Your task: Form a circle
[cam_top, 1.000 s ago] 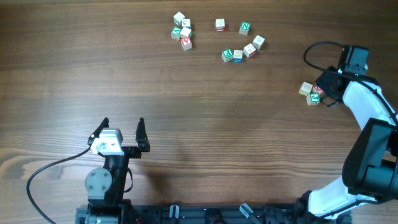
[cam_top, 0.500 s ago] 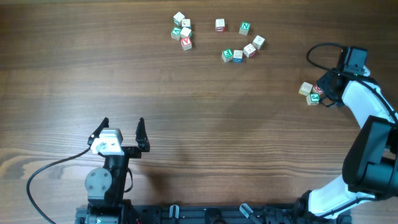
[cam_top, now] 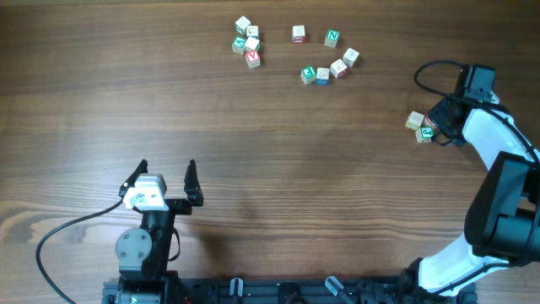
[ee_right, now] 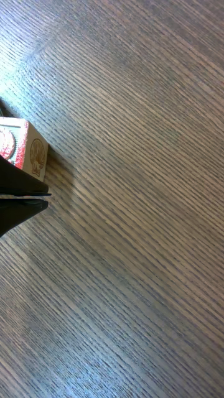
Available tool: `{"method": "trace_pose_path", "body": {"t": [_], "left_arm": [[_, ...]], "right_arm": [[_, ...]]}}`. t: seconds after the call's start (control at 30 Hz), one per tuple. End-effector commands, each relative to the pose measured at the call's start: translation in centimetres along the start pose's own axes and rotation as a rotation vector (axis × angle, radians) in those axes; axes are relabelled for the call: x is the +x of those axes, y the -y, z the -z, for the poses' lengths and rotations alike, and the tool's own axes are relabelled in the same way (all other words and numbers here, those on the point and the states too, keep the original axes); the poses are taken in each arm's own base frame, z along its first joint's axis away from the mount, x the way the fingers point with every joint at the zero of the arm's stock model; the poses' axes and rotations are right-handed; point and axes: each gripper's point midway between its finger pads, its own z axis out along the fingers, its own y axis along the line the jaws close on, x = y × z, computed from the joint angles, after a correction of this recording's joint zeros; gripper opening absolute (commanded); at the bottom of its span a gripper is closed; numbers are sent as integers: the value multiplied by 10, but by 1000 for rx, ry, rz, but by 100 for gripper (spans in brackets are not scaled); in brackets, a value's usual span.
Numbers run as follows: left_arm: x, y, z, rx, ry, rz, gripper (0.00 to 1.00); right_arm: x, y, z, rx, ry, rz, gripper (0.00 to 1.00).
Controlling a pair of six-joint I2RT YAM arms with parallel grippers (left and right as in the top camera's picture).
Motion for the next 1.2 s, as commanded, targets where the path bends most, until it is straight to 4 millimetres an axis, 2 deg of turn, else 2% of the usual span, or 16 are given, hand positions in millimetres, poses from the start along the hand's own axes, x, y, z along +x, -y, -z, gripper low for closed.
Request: {"method": "trace_pose_path", "body": {"t": [0.0,0.77,0.97,1.17], "left_arm": [[2,4,0,20,-2,6,100],[2,4,0,20,-2,6,100],[2,4,0,20,-2,6,100],[2,4,0,20,-2,6,100]], "right_arm": [[-3,-3,-2,-5,-1,9,4],[5,-2,-2,-7,-37,14,4],[-12,-2,-1,-8,27,-3,4],[-17,1,-1,-12,34,-17,4]]}}
